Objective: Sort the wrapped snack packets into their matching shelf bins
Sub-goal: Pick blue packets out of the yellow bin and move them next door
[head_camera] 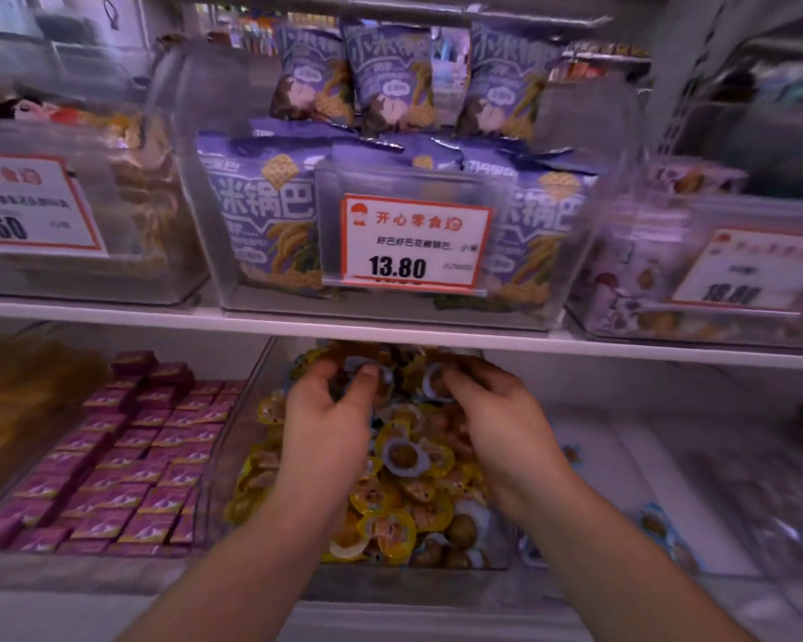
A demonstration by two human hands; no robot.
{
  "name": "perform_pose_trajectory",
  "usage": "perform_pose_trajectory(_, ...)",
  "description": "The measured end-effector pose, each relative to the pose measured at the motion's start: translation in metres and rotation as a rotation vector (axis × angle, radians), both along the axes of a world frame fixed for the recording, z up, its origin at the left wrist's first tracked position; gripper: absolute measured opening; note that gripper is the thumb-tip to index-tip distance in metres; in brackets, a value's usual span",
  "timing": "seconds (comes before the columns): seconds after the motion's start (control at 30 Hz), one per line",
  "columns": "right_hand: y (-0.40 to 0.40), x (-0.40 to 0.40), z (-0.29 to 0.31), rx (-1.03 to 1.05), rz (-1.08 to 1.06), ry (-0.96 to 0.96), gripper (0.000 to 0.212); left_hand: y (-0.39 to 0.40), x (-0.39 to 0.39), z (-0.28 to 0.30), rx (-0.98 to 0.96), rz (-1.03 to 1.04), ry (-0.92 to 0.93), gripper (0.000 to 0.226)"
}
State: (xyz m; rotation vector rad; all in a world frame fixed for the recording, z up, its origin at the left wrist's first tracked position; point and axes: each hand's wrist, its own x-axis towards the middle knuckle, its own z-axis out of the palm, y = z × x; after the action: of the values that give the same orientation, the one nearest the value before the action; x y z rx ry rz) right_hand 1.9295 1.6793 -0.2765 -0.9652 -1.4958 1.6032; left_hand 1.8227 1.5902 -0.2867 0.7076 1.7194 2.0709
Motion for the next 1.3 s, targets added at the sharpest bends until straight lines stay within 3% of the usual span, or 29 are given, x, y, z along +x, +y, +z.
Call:
perform_pose_trajectory(0.1, -0.008, 0.02, 0.007, -0.323, 0.021, 0.234, 0.018, 0.005, 0.023, 0.002, 0.021, 0.0, 0.158, 0.011)
perform_pose_trajectory(0.17, -0.017, 0.03, 0.011, -0.561, 0.196, 0.364, 0.034, 0.006, 0.046, 0.005, 0.029, -0.047, 0.347, 0.015)
perform_pose_trajectory(0.27, -0.022, 0.046, 0.009, -0.697, 0.303, 0.528, 0.04, 0.009, 0.081, 0.006, -0.019, -0.12, 0.713, 0.025)
perform_pose_trajectory(0.37, -0.019, 0.072, 0.011, -0.684, 0.239, 0.558, 0.047, 0.017, 0.102, 0.006, -0.104, -0.169, 0.904, 0.047)
perform_pose_trajectory(0.53, -0.007, 0.108, 0.011, -0.547, 0.166, 0.477, 0.059, 0.024, 0.127, 0.003, 0.003, -0.44, 0.816, 0.055)
perform_pose_trajectory(0.6, -0.001, 0.114, 0.008, -0.54, 0.118, 0.481, 0.049, 0.03, 0.134, -0.004, -0.041, -0.428, 0.834, 0.054)
perform_pose_trajectory(0.7, 0.013, 0.119, -0.005, -0.565, 0.09, 0.4, 0.03, 0.044, 0.132, -0.014, -0.297, -0.326, 1.16, 0.06)
perform_pose_trajectory(0.8, 0.041, 0.128, -0.018, -0.514, -0.079, 0.26, 0.032, 0.055, 0.123, -0.02, -0.567, -0.36, 1.37, 0.077)
perform_pose_trajectory(1.0, 0.113, 0.147, -0.039, -0.305, -0.279, -0.054, 0.013, 0.05, 0.079, -0.01, -0.45, -0.257, 1.251, 0.047)
perform_pose_trajectory(1.17, 0.144, 0.156, -0.048, -0.191, -0.429, -0.194, 0.011, 0.021, 0.017, -0.023, -0.642, -0.226, 1.181, 0.044)
perform_pose_trajectory(1.3, 0.13, 0.14, -0.038, -0.062, -0.433, -0.066, 0.02, -0.003, -0.01, -0.031, -0.85, -0.312, 1.217, 0.039)
